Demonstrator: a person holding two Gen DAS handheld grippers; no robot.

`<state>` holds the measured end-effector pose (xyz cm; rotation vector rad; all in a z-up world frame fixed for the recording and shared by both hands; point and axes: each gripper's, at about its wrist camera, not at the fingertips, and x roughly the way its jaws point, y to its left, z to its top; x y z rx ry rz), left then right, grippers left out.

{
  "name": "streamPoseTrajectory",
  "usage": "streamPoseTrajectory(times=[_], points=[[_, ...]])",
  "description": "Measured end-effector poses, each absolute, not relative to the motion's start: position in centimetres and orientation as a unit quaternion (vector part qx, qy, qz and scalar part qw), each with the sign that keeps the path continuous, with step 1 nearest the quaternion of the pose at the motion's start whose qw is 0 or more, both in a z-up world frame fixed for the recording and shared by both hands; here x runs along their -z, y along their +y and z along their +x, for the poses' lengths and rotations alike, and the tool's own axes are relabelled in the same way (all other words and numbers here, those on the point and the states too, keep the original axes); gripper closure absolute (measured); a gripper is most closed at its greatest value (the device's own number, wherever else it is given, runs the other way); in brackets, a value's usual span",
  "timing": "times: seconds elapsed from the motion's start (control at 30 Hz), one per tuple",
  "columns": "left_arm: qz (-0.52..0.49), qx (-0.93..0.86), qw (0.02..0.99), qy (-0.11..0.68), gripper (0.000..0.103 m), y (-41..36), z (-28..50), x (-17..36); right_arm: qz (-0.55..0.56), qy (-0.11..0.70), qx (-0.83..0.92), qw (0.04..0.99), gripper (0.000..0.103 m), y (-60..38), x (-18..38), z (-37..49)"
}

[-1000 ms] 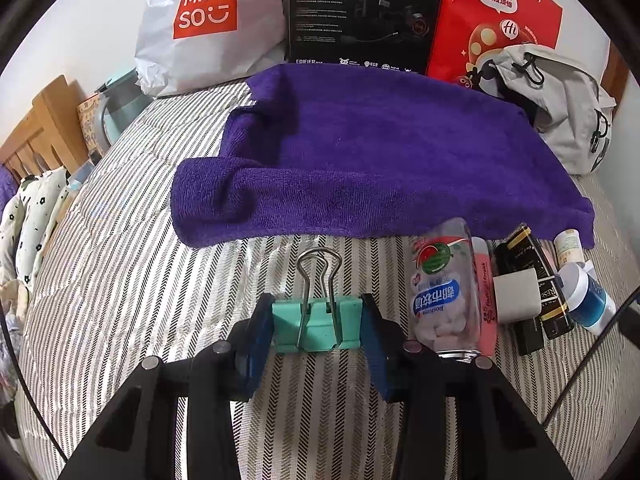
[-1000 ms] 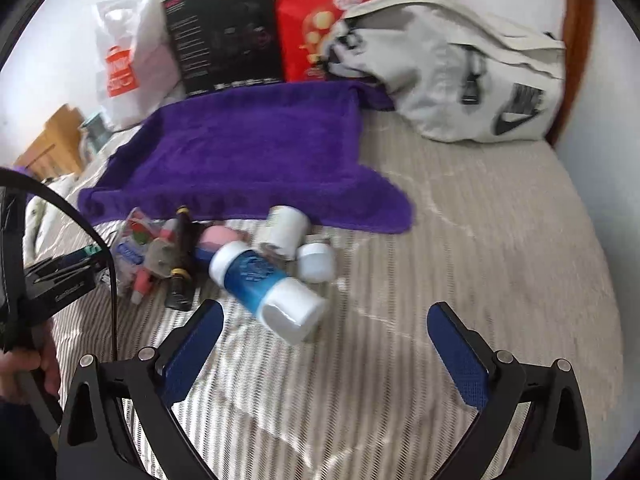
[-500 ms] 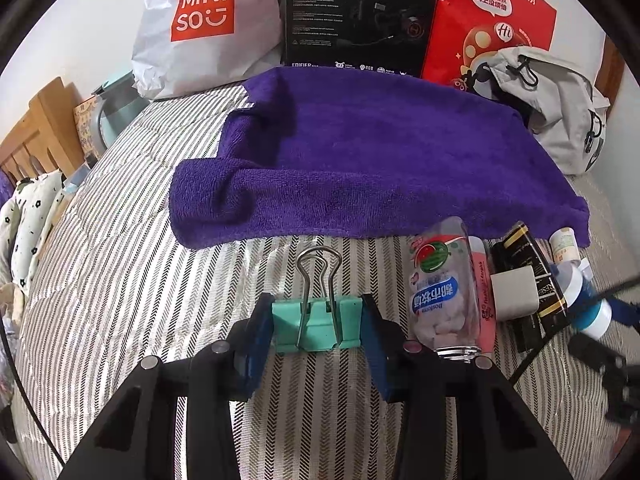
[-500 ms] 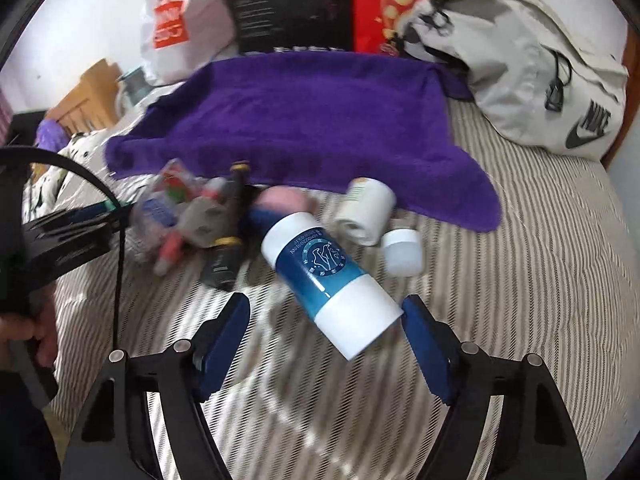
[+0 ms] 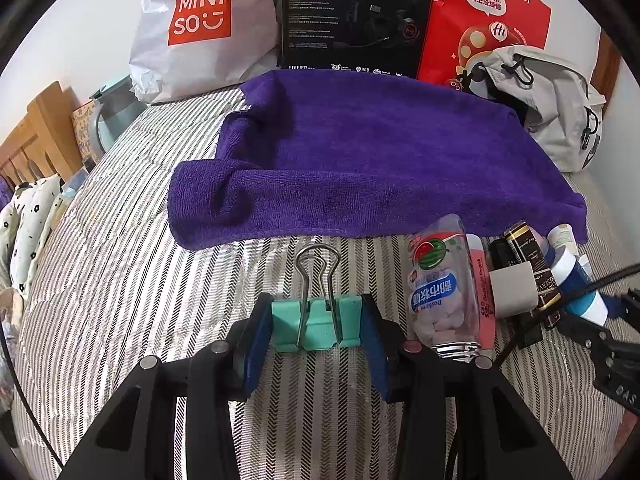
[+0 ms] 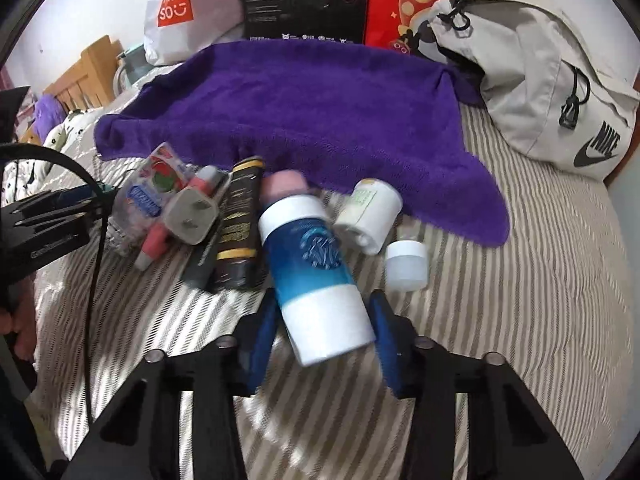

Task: Organize rigid objects
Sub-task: 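Grasp the green binder clip with the left gripper while the right grasps the blue-white bottle, then carry the clip in the left gripper while the right carries the bottle onto the towel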

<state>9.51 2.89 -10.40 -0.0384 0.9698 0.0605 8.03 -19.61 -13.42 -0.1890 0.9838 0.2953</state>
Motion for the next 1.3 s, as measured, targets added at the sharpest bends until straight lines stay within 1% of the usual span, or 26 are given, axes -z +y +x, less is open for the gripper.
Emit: streamPoseTrajectory(times=[0.1, 0.33, 0.47, 0.63, 0.9, 1.3], points=[[-0.019, -0.027, 0.884, 0.466, 0.063, 3.0, 9.5, 10.4, -0.085, 0.48, -0.149, 0.86, 0.066, -19.2, 13.3, 6.9], [-0.018, -0.025, 0.884, 0.466, 0.063, 2.9, 9.5, 10.4, -0.074, 0.477, -0.135, 0.865, 0.065, -18.9, 13.5, 8.4], [-0.017, -0.024, 0.885, 0.465, 0.063, 3.0, 9.5, 10.4, -0.088, 0.467, -0.13, 0.87, 0.066, -18.5, 13.6, 8.9], [-0.02, -0.02, 0.885, 0.465, 0.063, 3.1, 9.5, 10.4, -0.095, 0.471, -0.13, 0.868, 0.067, -18.6, 13.3, 8.5], [-0.028, -0.012, 0.884, 0.467, 0.063, 3.5, 8.6, 10.2, -0.072, 0.464, -0.135, 0.873, 0.067, -20.0, 11.8, 7.0], [-0.022, -0.024, 0.895, 0.445, 0.063, 4.4, 6.5, 6.2, -0.041, 0.429, -0.156, 0.889, 0.067, -21.2, 7.7, 6.0]])
